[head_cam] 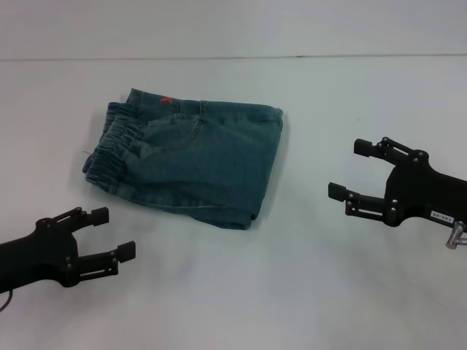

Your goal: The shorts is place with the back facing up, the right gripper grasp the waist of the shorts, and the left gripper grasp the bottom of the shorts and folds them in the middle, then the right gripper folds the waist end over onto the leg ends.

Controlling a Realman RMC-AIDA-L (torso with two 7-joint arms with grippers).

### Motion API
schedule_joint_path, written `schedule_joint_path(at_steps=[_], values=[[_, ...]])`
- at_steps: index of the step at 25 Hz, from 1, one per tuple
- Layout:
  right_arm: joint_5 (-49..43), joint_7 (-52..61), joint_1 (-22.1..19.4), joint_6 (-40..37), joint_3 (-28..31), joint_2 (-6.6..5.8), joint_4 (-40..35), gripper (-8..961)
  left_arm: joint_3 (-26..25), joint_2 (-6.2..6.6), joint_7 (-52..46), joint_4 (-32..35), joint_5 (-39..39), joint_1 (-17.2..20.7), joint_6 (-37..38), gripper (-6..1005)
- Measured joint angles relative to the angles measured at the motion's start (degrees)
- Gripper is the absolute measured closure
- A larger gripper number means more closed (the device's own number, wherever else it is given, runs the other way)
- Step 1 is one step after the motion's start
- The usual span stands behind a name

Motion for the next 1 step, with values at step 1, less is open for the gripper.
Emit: schedule_joint_path(at_steps=[1], values=[[-0.02,-0.01,0.03,0.02,-0.03,0.0,0.03,38,0.0,0.0,-0.01,0.05,0.1,-0.02,0.04,82]])
